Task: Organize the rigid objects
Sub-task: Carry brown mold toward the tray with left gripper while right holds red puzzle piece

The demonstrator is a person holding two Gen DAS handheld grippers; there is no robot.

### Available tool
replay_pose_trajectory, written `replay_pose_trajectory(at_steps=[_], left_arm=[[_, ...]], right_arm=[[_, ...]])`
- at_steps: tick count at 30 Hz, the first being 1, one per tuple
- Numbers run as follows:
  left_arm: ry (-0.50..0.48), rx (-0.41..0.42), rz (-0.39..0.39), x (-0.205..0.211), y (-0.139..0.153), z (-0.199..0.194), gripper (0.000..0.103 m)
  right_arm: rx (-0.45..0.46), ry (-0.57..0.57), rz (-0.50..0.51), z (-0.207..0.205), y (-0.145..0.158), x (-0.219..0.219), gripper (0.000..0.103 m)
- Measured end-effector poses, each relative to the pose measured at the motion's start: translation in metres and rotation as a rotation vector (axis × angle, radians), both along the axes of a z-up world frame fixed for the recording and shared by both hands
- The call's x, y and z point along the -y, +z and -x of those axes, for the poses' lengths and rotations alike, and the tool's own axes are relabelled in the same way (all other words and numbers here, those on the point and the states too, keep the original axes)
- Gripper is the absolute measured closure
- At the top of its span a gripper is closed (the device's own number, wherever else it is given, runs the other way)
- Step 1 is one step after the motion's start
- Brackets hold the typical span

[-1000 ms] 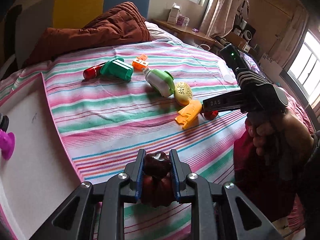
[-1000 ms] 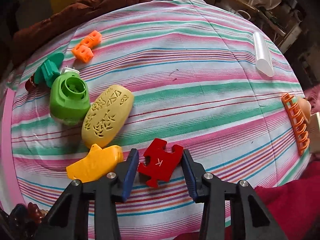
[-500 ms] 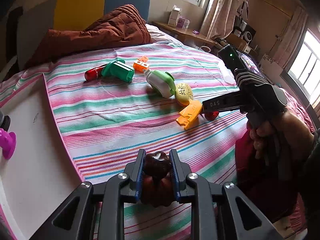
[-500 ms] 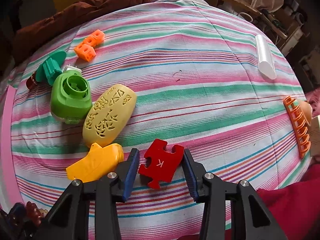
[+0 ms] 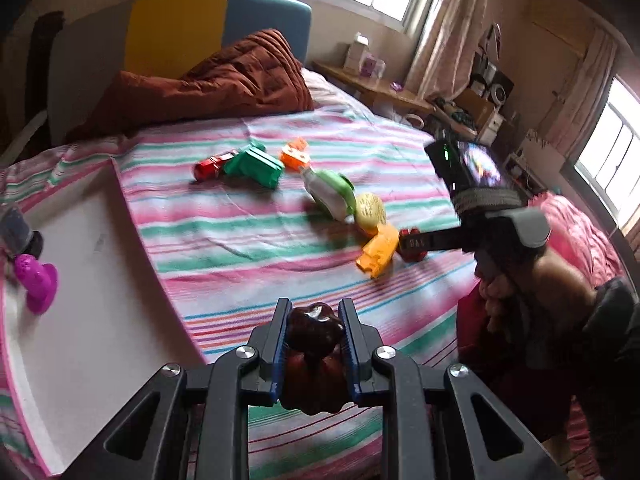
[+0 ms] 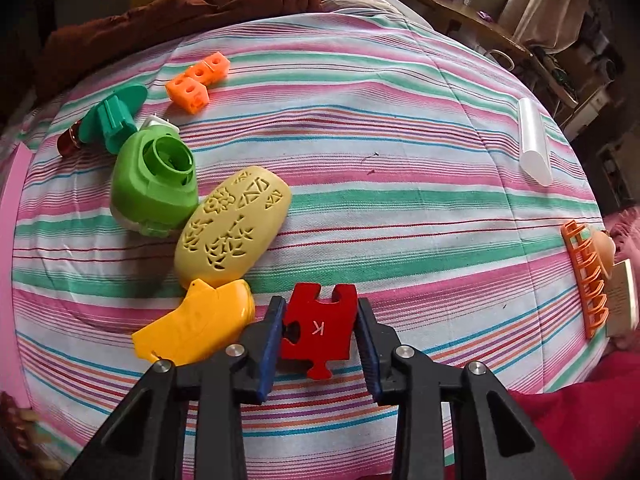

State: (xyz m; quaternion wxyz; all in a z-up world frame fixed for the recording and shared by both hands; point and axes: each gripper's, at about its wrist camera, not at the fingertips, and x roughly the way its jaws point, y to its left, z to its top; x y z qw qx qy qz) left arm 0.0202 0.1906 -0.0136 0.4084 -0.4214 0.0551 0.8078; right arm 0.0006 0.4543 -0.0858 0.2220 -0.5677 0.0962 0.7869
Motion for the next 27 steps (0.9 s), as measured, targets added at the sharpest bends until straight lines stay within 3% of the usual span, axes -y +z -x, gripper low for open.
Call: replay_pose_trajectory(at_steps=[9, 13, 27], left_arm=[[0.157, -0.019, -0.051, 0.054, 0.028, 0.019, 0.08], [0.242, -0.063, -0.035, 0.081, 0.037, 0.026, 0.08], [0.441, -0.048, 0.052, 0.145, 0.014, 0.047, 0.08]], right_arm=[[0.0, 0.006, -0.007, -0.002, 0.002, -0.004, 0.068], [0.002, 0.013, -0.015, 0.002, 0.0, -0.001, 0.068], [0.002, 0.027, -0.034, -0.004, 0.005, 0.008, 0.068]])
